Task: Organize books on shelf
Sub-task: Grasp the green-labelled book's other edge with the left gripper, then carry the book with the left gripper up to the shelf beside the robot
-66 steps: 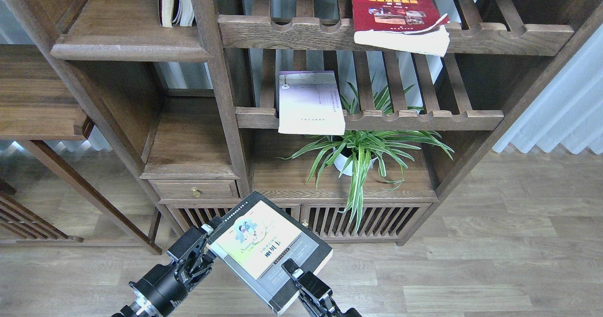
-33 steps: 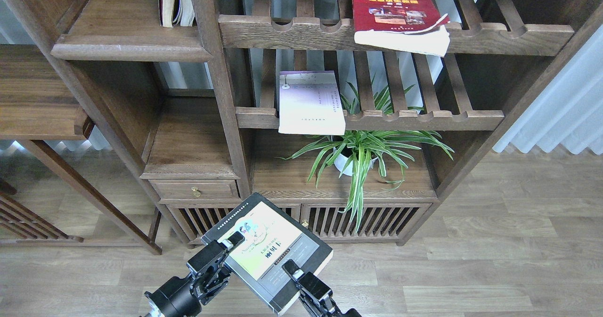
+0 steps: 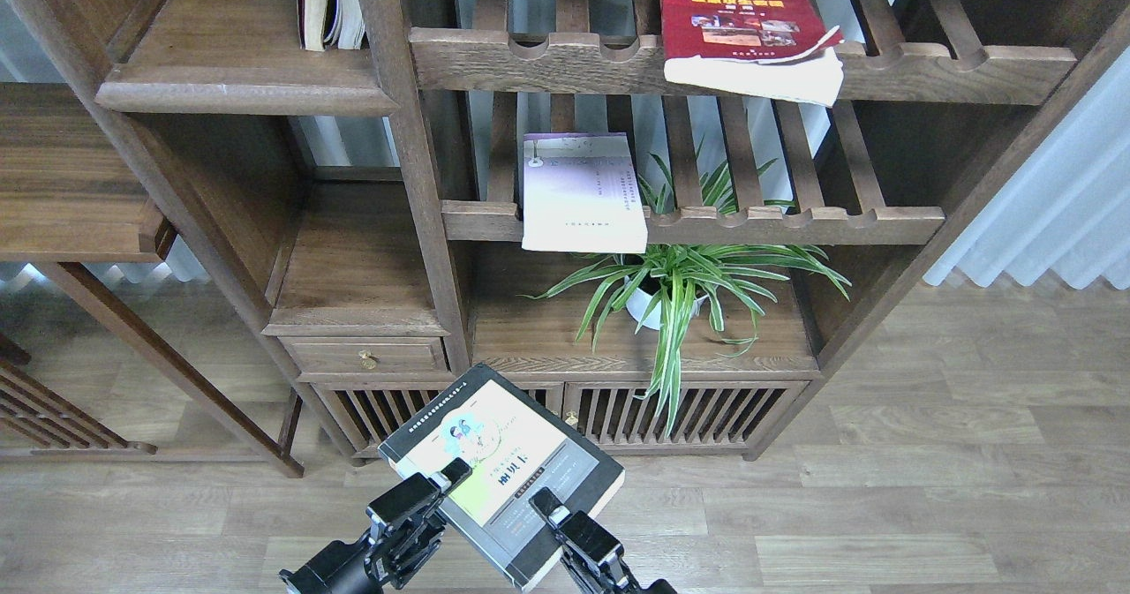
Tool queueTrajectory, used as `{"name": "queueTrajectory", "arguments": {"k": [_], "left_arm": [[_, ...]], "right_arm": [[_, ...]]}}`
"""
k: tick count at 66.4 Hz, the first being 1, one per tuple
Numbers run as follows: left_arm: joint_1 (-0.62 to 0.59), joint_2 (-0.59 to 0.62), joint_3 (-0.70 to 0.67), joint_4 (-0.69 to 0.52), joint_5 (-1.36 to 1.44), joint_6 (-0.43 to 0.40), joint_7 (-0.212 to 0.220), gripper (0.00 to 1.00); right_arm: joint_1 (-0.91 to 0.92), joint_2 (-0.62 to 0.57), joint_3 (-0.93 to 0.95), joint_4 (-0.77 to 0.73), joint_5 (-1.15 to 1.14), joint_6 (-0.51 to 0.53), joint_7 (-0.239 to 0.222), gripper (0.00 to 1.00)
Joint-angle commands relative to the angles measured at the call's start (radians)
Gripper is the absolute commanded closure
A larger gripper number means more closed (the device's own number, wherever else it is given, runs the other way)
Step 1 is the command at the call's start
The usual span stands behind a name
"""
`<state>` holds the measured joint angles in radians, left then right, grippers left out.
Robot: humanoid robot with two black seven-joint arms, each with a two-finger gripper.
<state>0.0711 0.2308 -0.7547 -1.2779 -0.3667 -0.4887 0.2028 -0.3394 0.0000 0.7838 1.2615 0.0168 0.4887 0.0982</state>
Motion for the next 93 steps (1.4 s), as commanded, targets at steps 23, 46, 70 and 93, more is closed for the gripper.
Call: {"name": "queueTrajectory", "arguments": {"k": [23, 46, 70, 93], "left_arm": [[0.000, 0.010, 0.000, 0.000, -0.001, 0.000, 0.004, 0.71], [0.000, 0.033, -0.003, 0.005, -0.075, 0.000, 0.060, 0.93], [0.004, 0.071, -0.021, -0.008, -0.081, 0.000, 0.060, 0.93], [0.021, 0.237, -0.144, -0.077, -0.081, 0.000, 0.055, 0.93]], "right_arm": [[-0.001, 0.000, 0.000, -0.007, 0.000, 0.000, -0.002, 0.96], [0.000, 0.000, -0.003, -0.007, 0.000, 0.000, -0.002, 0.94], [0.000, 0.000, -0.009, -0.007, -0.031, 0.000, 0.005, 0.01], [0.002, 0.000, -0.006, -0.008, -0.028, 0.000, 0.008, 0.01]]}}
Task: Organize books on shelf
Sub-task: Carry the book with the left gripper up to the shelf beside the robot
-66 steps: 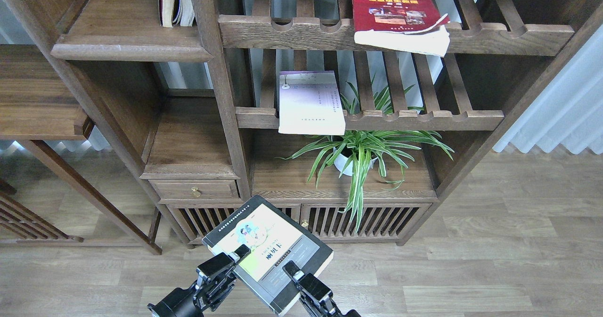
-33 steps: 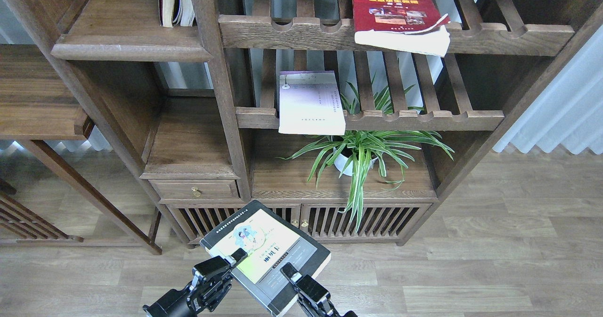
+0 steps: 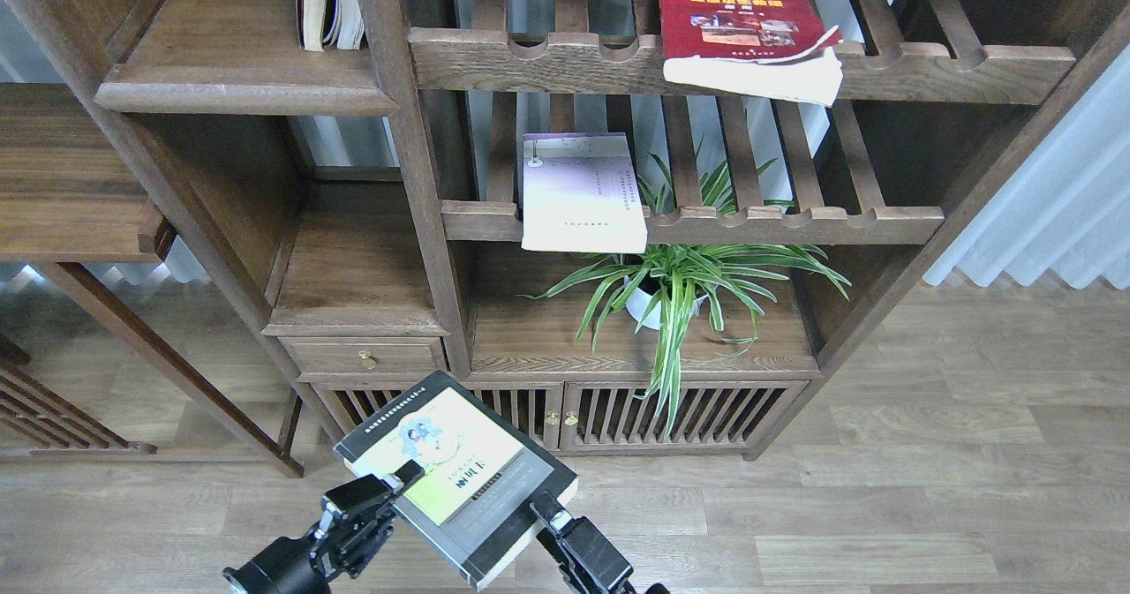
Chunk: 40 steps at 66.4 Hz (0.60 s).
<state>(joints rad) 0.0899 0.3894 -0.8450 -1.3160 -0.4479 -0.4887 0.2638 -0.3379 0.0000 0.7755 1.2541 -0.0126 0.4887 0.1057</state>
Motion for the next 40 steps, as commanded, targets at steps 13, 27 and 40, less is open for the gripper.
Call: {"name": "queueTrajectory", "arguments": {"k": [13, 27, 40], "left_arm": [[0.030, 0.229, -0.121, -0.066, 0.005, 0.000, -0.009, 0.93], [0.031, 0.275, -0.167, -0.065, 0.107, 0.000, 0.002, 0.92], [0.022, 0.306, -0.149, 0.015, 0.216, 0.000, 0.009, 0.90]], "right_arm": [[0.002, 0.000, 0.011, -0.005, 0.003, 0.000, 0.000, 0.01], [0.007, 0.000, 0.015, -0.007, 0.002, 0.000, -0.003, 0.01], [0.013, 0.000, 0.022, -0.009, 0.000, 0.000, -0.003, 0.01]]}}
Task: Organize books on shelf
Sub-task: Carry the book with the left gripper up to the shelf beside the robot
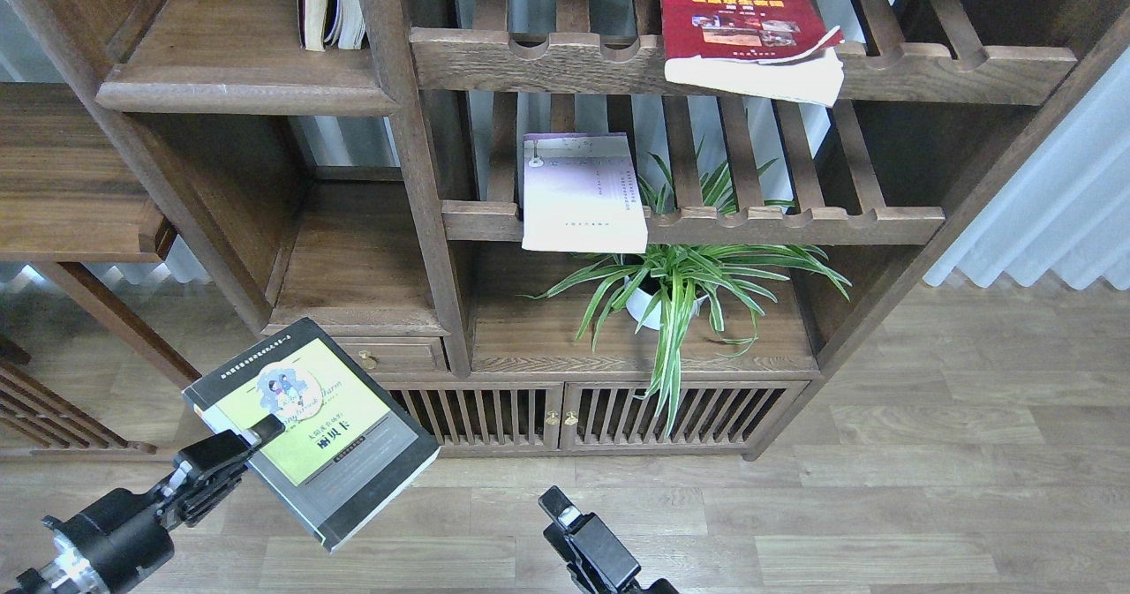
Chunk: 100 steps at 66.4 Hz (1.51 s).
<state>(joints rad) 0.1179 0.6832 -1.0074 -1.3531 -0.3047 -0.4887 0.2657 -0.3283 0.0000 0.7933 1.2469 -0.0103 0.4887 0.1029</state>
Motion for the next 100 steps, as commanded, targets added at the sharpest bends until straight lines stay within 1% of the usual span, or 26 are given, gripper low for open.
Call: {"name": "queueTrajectory", "arguments": {"k": [1, 4, 10, 13, 16, 17, 18, 20, 26, 32, 37, 47, 54, 66, 67, 72, 80, 100], "left_arm": [[-0.006, 0.012, 0.013, 0.055, 0.081, 0.000, 0.009, 0.90], [-0.009, 0.012, 0.012, 0.058, 0.124, 0.000, 0.023, 0.90], [-0.007, 0.018, -0.032, 0.046, 0.174, 0.000, 0.079, 0.92], [-0.004, 0.022, -0.068, 0.040, 0.182, 0.000, 0.099, 0.92], [-0.001, 0.025, -0.134, 0.026, 0.197, 0.000, 0.127, 0.92], [-0.001, 0.025, -0.146, 0.026, 0.202, 0.000, 0.130, 0.92], [0.000, 0.025, -0.224, 0.019, 0.235, 0.000, 0.150, 0.93], [0.002, 0.027, -0.284, 0.015, 0.262, 0.000, 0.155, 0.93], [0.017, 0.025, -0.426, -0.020, 0.311, 0.000, 0.155, 0.93], [0.026, 0.027, -0.533, -0.031, 0.308, 0.000, 0.155, 0.92], [0.025, 0.029, -0.565, -0.031, 0.308, 0.000, 0.150, 0.92], [0.025, 0.025, -0.574, -0.031, 0.308, 0.000, 0.148, 0.92], [0.002, 0.022, -0.600, -0.031, 0.308, 0.000, 0.148, 0.92], [-0.118, 0.030, -0.622, -0.031, 0.308, 0.000, 0.156, 0.92], [-0.160, 0.030, -0.620, -0.031, 0.309, 0.000, 0.161, 0.92], [-0.202, 0.047, -0.620, -0.031, 0.309, 0.000, 0.164, 0.92], [-0.285, 0.120, -0.609, -0.031, 0.308, 0.000, 0.161, 0.91], [-0.472, 0.234, -0.583, -0.028, 0.322, 0.000, 0.168, 0.90]], "right_arm": [[0.003, 0.000, 0.004, -0.001, -0.002, 0.000, 0.000, 0.01], [0.005, 0.000, 0.004, -0.001, -0.002, 0.000, -0.002, 0.01], [0.005, 0.000, 0.004, -0.001, -0.002, 0.000, -0.002, 0.01], [0.005, 0.000, 0.004, -0.001, -0.002, 0.000, -0.002, 0.01], [0.005, 0.000, 0.006, -0.001, -0.002, 0.000, -0.002, 0.01], [0.005, 0.000, 0.006, -0.001, -0.002, 0.000, -0.002, 0.01], [0.005, 0.000, 0.007, -0.001, -0.002, 0.000, -0.002, 0.01], [0.005, 0.000, 0.011, -0.001, -0.002, 0.000, -0.003, 0.01], [0.005, 0.000, 0.012, -0.003, -0.004, 0.000, -0.003, 0.01], [0.012, 0.000, 0.012, -0.003, -0.004, 0.000, -0.003, 0.01], [0.017, 0.000, 0.012, -0.009, -0.004, 0.000, -0.003, 0.01], [0.017, 0.000, 0.012, -0.024, -0.004, 0.000, -0.003, 0.01], [0.017, 0.000, 0.012, -0.027, -0.004, 0.000, -0.003, 0.01], [0.018, 0.000, 0.012, -0.032, -0.004, 0.000, -0.003, 0.01], [0.018, 0.000, 0.012, -0.032, -0.004, 0.000, -0.003, 0.01], [0.018, 0.000, 0.014, -0.034, -0.004, 0.000, -0.003, 0.01], [0.018, 0.000, 0.012, -0.037, -0.004, 0.000, -0.003, 0.01], [0.018, 0.000, 0.014, -0.037, -0.004, 0.000, -0.003, 0.01]]}}
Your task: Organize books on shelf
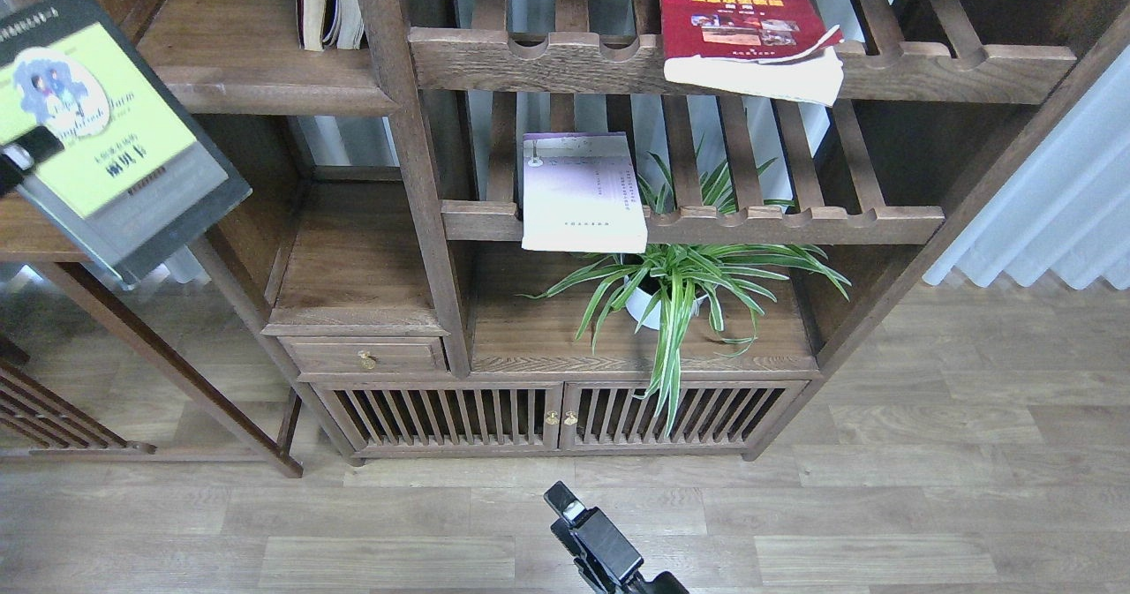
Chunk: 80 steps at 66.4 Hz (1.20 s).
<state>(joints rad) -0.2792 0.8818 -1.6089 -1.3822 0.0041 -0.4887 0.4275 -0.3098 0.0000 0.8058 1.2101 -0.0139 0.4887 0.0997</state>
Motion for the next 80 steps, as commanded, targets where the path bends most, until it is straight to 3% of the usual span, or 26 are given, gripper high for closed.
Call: {"name": "queueTrajectory", "arguments": {"k": [1, 25, 51, 61, 69, 80], "left_arm": [[-0.084, 0.039, 0.020, 0.002, 0.013, 0.000, 0.010, 0.90], [-0.331, 0.029, 0.037, 0.025, 0.266, 0.000, 0.061, 0.87], [-0.495, -0.064, 0.089, 0.135, 0.409, 0.000, 0.061, 0.87], [-0.592, -0.110, 0.175, 0.192, 0.430, 0.000, 0.061, 0.87], [-0.750, -0.127, 0.271, 0.291, 0.482, 0.000, 0.061, 0.87], [-0.841, -0.178, 0.345, 0.376, 0.502, 0.000, 0.061, 0.87]], "right_arm": [[0.000, 0.000, 0.000, 0.000, 0.000, 0.000, 0.000, 0.01], [0.000, 0.000, 0.001, 0.000, 0.002, 0.000, 0.000, 0.01], [0.000, 0.000, 0.003, 0.000, 0.002, 0.000, 0.000, 0.01], [0.000, 0.000, 0.003, 0.000, 0.002, 0.000, 0.000, 0.01], [0.008, 0.000, 0.006, 0.000, 0.003, 0.000, 0.000, 0.01], [0.021, 0.000, 0.016, 0.000, 0.006, 0.000, 0.002, 0.01]]}}
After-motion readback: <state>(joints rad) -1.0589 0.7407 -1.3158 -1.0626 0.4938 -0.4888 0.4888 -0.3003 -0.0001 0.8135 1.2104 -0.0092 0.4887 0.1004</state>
